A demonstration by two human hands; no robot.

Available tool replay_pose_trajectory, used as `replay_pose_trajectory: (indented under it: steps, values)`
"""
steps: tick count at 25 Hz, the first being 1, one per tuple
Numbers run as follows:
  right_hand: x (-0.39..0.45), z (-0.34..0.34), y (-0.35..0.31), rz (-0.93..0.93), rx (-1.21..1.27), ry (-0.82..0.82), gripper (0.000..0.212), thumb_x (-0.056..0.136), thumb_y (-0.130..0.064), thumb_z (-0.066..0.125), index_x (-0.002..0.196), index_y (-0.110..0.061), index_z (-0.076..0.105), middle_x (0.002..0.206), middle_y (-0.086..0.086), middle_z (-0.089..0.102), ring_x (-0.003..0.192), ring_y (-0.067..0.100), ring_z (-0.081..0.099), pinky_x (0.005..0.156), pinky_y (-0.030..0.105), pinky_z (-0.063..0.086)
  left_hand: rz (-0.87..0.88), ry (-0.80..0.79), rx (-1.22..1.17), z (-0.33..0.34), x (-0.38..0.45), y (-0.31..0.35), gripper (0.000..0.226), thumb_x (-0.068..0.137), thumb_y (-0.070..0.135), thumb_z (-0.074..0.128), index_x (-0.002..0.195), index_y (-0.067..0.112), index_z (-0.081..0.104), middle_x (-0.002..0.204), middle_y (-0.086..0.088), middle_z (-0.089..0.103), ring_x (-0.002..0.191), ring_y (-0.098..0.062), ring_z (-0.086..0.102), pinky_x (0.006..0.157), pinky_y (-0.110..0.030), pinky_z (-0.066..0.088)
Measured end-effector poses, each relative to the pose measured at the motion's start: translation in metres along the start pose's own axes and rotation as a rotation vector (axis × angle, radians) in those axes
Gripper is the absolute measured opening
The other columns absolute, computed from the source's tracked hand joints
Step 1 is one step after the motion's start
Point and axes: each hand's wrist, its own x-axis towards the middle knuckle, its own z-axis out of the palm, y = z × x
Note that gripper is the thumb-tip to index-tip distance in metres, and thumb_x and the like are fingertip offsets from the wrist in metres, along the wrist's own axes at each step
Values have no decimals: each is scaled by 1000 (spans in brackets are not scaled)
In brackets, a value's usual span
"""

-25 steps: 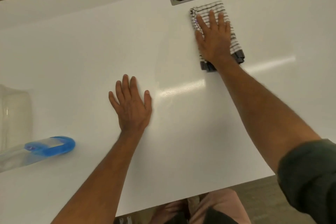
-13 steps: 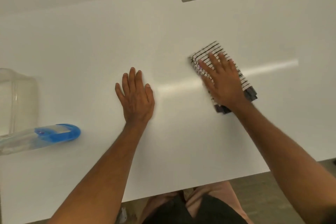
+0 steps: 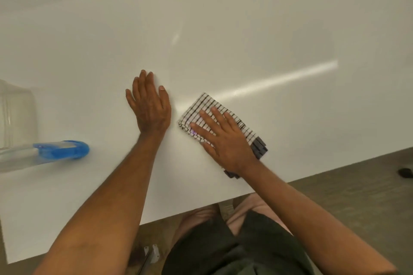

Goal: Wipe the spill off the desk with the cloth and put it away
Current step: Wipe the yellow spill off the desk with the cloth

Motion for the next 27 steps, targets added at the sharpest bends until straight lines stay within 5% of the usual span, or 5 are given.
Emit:
replay_pose_trajectory:
  steps: [8, 17, 23, 27]
  values:
    - [-67, -54, 186, 460, -68, 109, 55, 110, -50, 26, 164, -41, 18, 176, -2, 13, 163, 27, 8, 129, 56, 17, -2, -68, 82, 7, -27, 41, 63, 107, 43, 28, 162, 12, 31, 171, -7, 25, 158, -29, 24, 128, -55, 17]
    - [40, -99, 298, 697, -67, 153, 56, 108, -50, 29, 162, -36, 29, 174, 8, 20, 161, 40, 14, 129, 60, 13, -12, 29, 175, 22, -26, 38, 63, 107, 49, 27, 160, 15, 31, 170, -5, 28, 156, -27, 28, 127, -53, 21]
    - [118, -85, 222, 422, -50, 127, 57, 109, -48, 27, 164, -35, 23, 174, 10, 17, 161, 42, 11, 130, 57, 11, -13, 85, 207, 25, -28, 40, 63, 107, 51, 24, 159, 16, 33, 169, -3, 30, 155, -26, 30, 127, -50, 21]
    - [28, -45, 122, 3, -10, -65, 55, 111, -46, 31, 165, -37, 20, 175, 4, 15, 163, 33, 6, 131, 54, 7, -14, 69, 214, 21, -27, 42, 63, 107, 48, 24, 160, 15, 30, 170, -4, 28, 156, -26, 28, 127, -51, 22]
